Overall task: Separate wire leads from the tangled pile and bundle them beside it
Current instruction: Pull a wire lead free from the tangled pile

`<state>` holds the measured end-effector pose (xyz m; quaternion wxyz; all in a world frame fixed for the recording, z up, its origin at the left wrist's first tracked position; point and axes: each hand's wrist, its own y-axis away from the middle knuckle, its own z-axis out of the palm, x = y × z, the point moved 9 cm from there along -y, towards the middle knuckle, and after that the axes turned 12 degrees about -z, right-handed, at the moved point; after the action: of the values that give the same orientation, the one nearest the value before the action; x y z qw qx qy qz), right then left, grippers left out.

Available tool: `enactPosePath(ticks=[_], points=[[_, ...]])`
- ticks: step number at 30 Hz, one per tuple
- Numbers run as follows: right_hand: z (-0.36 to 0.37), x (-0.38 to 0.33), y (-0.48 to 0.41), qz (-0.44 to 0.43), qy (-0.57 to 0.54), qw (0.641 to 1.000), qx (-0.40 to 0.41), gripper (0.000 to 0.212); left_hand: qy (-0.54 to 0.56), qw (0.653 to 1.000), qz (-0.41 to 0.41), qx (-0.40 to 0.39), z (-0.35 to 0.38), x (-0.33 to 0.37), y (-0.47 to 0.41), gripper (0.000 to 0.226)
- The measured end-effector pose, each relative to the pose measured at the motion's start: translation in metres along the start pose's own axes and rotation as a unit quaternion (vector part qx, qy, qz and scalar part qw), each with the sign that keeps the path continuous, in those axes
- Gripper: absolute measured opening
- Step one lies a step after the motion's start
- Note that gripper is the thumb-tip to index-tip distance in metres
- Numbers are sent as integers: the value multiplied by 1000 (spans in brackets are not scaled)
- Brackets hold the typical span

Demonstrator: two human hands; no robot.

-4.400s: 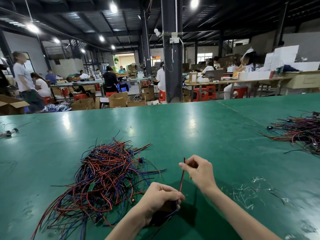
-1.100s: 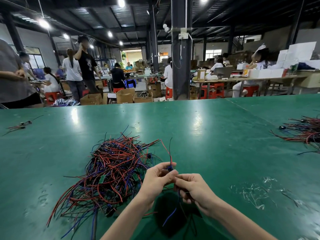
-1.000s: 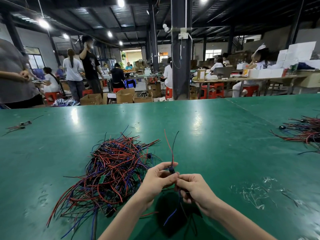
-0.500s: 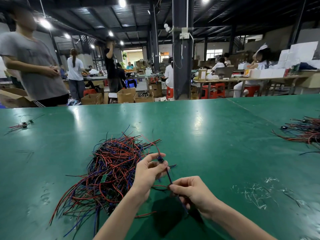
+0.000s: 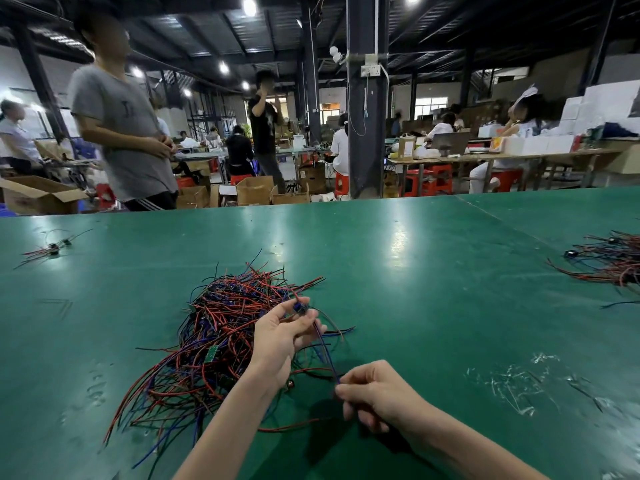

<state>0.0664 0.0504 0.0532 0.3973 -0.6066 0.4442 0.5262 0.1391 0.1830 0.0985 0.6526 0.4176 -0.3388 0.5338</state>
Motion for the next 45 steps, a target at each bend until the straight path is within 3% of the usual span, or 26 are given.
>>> enactPosePath(ticks=[5,9,16,19,21,23,27,30,34,36,38,40,43,45], points=[[-11,8,-1,46,-64,996,37,16,45,999,-17,-23,9,-2,3,20],[-7,5,0,41,-56,998,6,7,50,999,-12,-7,3,0,1,20],[7,-1,4,10,4,998,-64,9,41,999,-8,10,-6,-1,-3,19],[9,8,6,88,-75,991,-67,15,18,1000,2,11,-4,-2,-3,20],[12,17,10,166,-185,966,-75,18,4,1000,8,8,0,-3,-2,21],[12,20,11,188,-234,951,-74,17,1,1000,13,7,2,-3,-1,21],[2,11,2,65,-90,992,-52,11,23,999,23,23,-3,2,-2,19],[6,-3,1,-32,18,997,-61,15,38,999,22,26,-8,4,-2,18],[5,-37,6,-202,206,956,-47,20,25,999,14,33,-9,0,-2,21],[8,-47,11,-248,241,937,-50,19,21,999,9,32,-7,-1,-2,21],[7,-45,9,-218,175,959,-46,23,23,999,14,30,-7,1,-1,21],[7,-29,5,-115,42,992,-42,25,30,999,19,33,-9,4,-2,22],[6,-4,6,28,-60,996,-57,21,17,999,23,35,-9,1,-3,21],[4,2,8,67,-74,992,-76,18,-9,999,30,32,-5,-2,-1,22]])
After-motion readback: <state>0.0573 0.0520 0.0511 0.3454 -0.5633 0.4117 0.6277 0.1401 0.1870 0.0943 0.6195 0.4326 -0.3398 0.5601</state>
